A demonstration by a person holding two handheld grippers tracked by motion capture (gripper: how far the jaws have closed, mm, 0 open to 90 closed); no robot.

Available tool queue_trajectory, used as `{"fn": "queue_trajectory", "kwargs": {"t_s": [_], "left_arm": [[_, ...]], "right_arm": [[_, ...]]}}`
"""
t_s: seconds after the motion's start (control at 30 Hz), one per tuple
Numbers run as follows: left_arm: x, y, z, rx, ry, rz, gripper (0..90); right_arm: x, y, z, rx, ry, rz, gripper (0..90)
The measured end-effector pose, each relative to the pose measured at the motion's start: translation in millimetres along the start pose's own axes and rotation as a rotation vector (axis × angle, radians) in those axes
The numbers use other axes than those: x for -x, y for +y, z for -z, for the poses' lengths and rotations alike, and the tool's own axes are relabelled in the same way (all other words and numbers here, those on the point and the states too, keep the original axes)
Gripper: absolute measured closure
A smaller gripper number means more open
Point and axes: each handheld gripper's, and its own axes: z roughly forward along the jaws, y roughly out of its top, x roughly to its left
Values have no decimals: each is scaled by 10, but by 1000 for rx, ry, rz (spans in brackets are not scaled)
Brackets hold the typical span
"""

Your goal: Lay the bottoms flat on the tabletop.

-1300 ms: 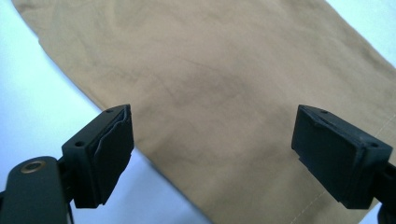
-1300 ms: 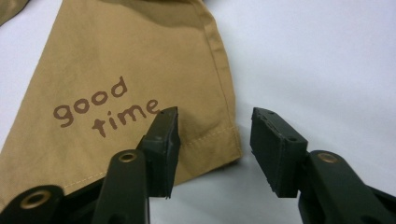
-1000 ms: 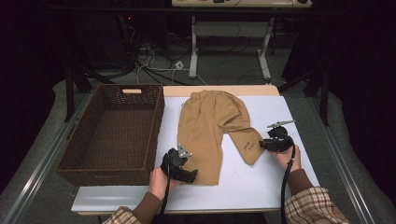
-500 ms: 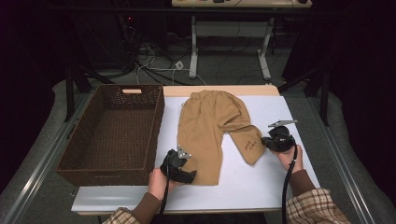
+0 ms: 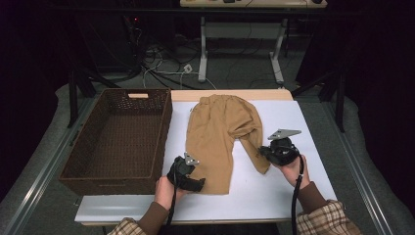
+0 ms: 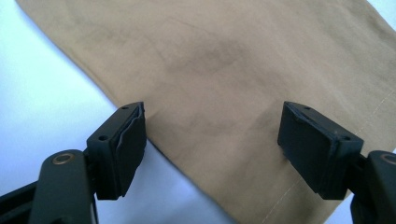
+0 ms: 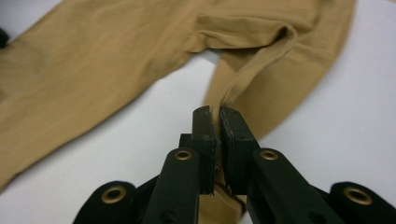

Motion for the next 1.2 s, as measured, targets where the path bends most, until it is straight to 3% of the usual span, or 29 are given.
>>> {"fn": "queue_trajectory", "kwargs": {"t_s": [0.17, 0.47, 0.6, 0.73, 0.9, 1.03, 1.2], "left_arm": [[8, -4, 12, -8, 1, -1, 237], [37, -54, 49, -16, 20, 32, 228], [70, -71, 59, -9, 19, 18, 252], [90, -92, 72, 12, 10, 0, 345], [104, -113, 75, 36, -6, -10, 448], [100, -127, 74, 55, -6, 4, 528], [61, -145, 69, 82, -12, 26, 698]], "right_arm": [[-182, -14, -114, -46, 51, 51, 852], [-418, -61, -275, -126, 132, 115, 852], [-489, -86, -320, -182, 161, 157, 844], [-446, -87, -278, -171, 183, 152, 686], [-348, -44, -136, -102, 173, 118, 517], [-301, -32, -104, -75, 138, 105, 464], [-238, -33, -187, -77, 83, 75, 438]]}}
